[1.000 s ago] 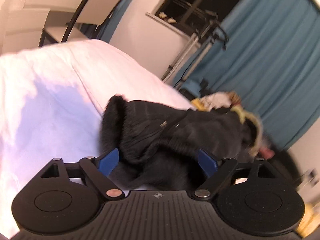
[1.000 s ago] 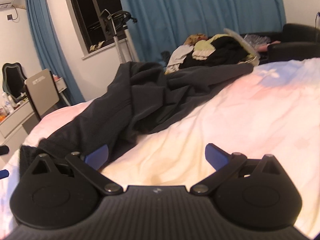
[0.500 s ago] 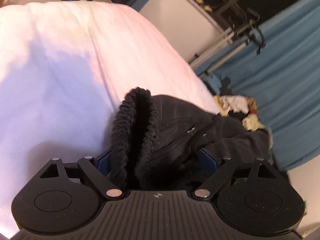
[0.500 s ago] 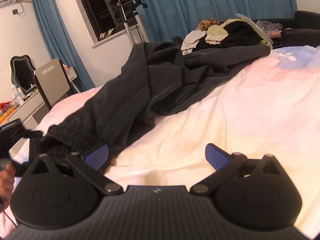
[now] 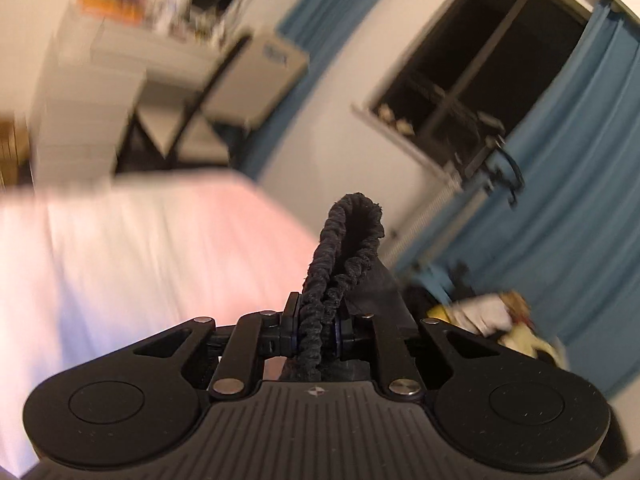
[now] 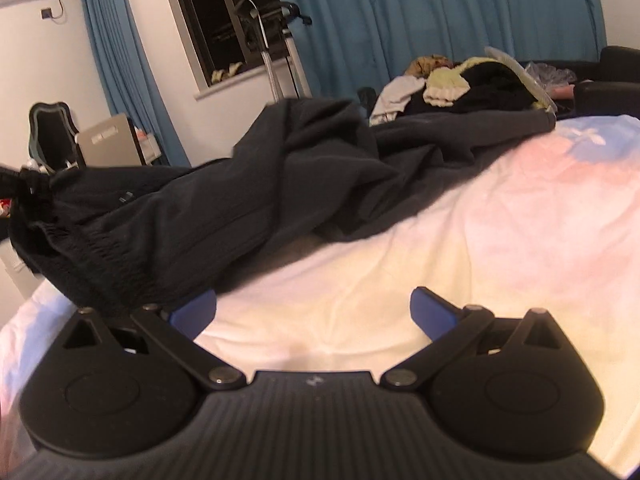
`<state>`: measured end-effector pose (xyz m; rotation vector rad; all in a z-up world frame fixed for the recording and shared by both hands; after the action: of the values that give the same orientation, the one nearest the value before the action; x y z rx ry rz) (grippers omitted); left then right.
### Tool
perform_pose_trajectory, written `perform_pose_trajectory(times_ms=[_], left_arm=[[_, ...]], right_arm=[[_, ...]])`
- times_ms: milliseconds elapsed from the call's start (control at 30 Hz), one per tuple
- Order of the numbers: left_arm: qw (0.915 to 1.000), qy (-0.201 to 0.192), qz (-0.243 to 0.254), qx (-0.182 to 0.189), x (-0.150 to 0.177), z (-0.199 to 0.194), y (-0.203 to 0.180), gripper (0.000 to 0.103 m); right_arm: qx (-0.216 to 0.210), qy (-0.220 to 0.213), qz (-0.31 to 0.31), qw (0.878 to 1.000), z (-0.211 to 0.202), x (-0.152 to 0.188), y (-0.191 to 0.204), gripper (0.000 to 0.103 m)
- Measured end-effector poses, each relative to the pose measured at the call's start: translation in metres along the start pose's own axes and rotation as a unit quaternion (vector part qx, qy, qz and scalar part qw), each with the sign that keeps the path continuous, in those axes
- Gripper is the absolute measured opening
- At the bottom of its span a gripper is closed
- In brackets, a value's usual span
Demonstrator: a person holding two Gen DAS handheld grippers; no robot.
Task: Fold clothes
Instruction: 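Lift the waistband with the left tool and pull the sweatpants open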
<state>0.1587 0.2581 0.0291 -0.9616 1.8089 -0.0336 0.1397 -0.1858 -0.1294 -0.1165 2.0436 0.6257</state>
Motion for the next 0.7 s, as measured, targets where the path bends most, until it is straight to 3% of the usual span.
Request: perform_pose_trajectory(times_ms=[100,200,333,500,533,567,600,667,700], left_arm=[[0.9977,-0.039,0.021,-0.051,-0.056,0.024,0.007,0.017],[0.9944,-0.038,0.036,-0.092,-0.089,0.064,0.021,0.018],[0.9910,0.012,0.072,-0.112,-0.079,0.136,0.033,0.018],[0.9771,0.014,0.153,-0.147,-0.042,0.190,0.038,0.023],[0.9746,0.011,0.164,-0.153,-0.036,0.195,0.042,0.028],[0.9760,0.011,0.159,-0.149,-0.034,0.197,0.046,0.043],[0.9785,0.016,0.150,-0.141,-0.032,0.199,0.048,0.066],[0.9814,0.025,0.145,-0.124,-0.032,0.194,0.047,0.095],[0.9823,0.025,0.145,-0.116,-0.033,0.189,0.046,0.096]], right_arm=[[-0.010,-0.012,0.009,1.000,0.004,-0.005,0.000,0.103],[-0.009,-0.021,0.003,1.000,0.017,-0.009,-0.001,0.103],[0.005,-0.012,-0.011,1.000,0.041,-0.008,-0.008,0.103],[0.018,0.004,-0.001,1.000,0.066,-0.003,-0.020,0.103],[0.019,0.005,0.001,1.000,0.069,-0.003,-0.021,0.103],[0.021,0.007,0.003,1.000,0.073,-0.003,-0.023,0.103],[0.021,0.007,0.002,1.000,0.074,-0.003,-0.023,0.103],[0.021,0.007,0.000,1.000,0.075,-0.003,-0.022,0.103],[0.021,0.006,-0.001,1.000,0.075,-0.002,-0.021,0.103]])
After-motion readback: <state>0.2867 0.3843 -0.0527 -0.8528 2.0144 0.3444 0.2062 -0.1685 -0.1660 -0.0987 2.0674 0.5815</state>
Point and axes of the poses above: each gripper's, at about its wrist camera, not at the fingertips, and z roughly the way its jaws point, y to its left, x to its underside, the point moved 5 cm from there along z, roughly the way its jaws point, and after that the axes turned 8 degrees about -x, right-handed, at the moved point
